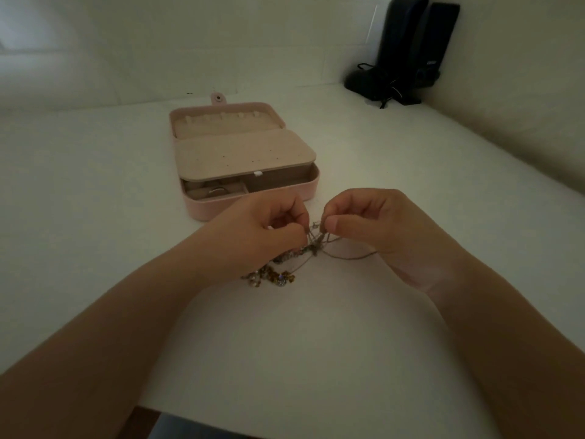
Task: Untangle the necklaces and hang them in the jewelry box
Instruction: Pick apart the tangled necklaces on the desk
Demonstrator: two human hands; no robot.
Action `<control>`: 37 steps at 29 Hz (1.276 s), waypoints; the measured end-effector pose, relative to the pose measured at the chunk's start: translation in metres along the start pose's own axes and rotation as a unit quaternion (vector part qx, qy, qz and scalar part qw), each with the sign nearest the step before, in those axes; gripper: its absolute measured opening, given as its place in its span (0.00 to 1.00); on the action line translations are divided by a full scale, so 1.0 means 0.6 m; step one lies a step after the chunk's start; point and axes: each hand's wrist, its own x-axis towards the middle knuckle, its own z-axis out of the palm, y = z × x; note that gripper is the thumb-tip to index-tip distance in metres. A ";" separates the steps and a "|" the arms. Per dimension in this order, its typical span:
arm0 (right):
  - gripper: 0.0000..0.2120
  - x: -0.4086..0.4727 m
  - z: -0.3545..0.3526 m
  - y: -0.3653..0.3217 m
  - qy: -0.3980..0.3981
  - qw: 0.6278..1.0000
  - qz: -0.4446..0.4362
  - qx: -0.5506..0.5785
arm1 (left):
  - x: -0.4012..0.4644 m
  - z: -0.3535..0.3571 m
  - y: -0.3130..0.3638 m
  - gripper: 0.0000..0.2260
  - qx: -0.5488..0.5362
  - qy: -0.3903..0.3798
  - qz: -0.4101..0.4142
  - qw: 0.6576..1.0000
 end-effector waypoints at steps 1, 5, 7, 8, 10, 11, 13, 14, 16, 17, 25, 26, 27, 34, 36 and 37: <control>0.04 0.000 0.001 0.000 -0.008 1.000 0.010 0.006 | 0.000 0.000 0.000 0.09 0.006 -0.001 0.003 1.000; 0.07 0.003 0.001 -0.001 -0.009 0.999 0.021 0.027 | 0.000 -0.001 -0.002 0.08 0.010 -0.008 0.004 1.000; 0.07 0.003 0.000 0.000 -0.011 0.999 0.025 0.031 | 0.000 -0.001 -0.002 0.09 -0.014 -0.014 0.001 1.000; 0.07 0.003 0.000 0.002 -0.014 0.999 0.028 0.032 | 0.000 -0.001 -0.002 0.08 -0.023 -0.017 0.002 1.000; 0.06 0.002 0.002 0.001 -0.023 0.999 0.029 0.038 | 0.001 0.001 -0.001 0.10 -0.036 -0.020 0.007 0.999; 0.05 0.001 0.004 -0.001 -0.027 0.998 0.026 0.047 | 0.001 0.002 -0.001 0.12 -0.038 -0.020 0.008 0.999; 0.05 0.000 0.005 -0.004 -0.033 0.997 0.016 0.066 | -0.001 0.003 0.000 0.10 -0.033 -0.014 0.010 0.999; 0.05 0.000 0.005 -0.006 -0.031 0.997 0.010 0.064 | -0.001 0.002 0.001 0.07 -0.028 -0.006 0.011 1.000; 0.05 0.001 0.003 -0.006 -0.016 0.998 0.008 0.060 | 0.000 0.000 -0.001 0.04 -0.021 0.017 0.006 1.000; 0.05 0.001 0.002 -0.005 -0.006 0.998 0.016 0.065 | 0.001 -0.001 -0.001 0.04 -0.018 0.031 0.002 0.999; 0.07 0.003 -0.002 -0.008 0.038 0.998 0.049 0.002 | -0.002 -0.006 0.021 0.06 -0.209 0.028 -0.050 0.976; 0.07 0.003 -0.004 -0.007 0.041 0.998 0.047 -0.018 | -0.002 -0.006 0.021 0.06 -0.203 0.033 -0.054 0.977; 0.07 0.004 -0.007 -0.005 0.047 0.997 0.041 -0.046 | -0.001 -0.006 0.020 0.06 -0.189 0.041 -0.057 0.979; 0.08 0.004 -0.042 0.017 0.115 0.959 0.072 -0.250 | -0.005 -0.029 0.013 0.10 -0.181 0.098 -0.024 0.978; 0.08 0.003 -0.048 0.021 0.119 0.948 0.093 -0.282 | -0.008 -0.032 0.015 0.13 -0.192 0.099 -0.021 0.976; 0.08 0.003 -0.050 0.022 0.122 0.944 0.098 -0.292 | -0.008 -0.032 0.015 0.15 -0.189 0.099 -0.023 0.977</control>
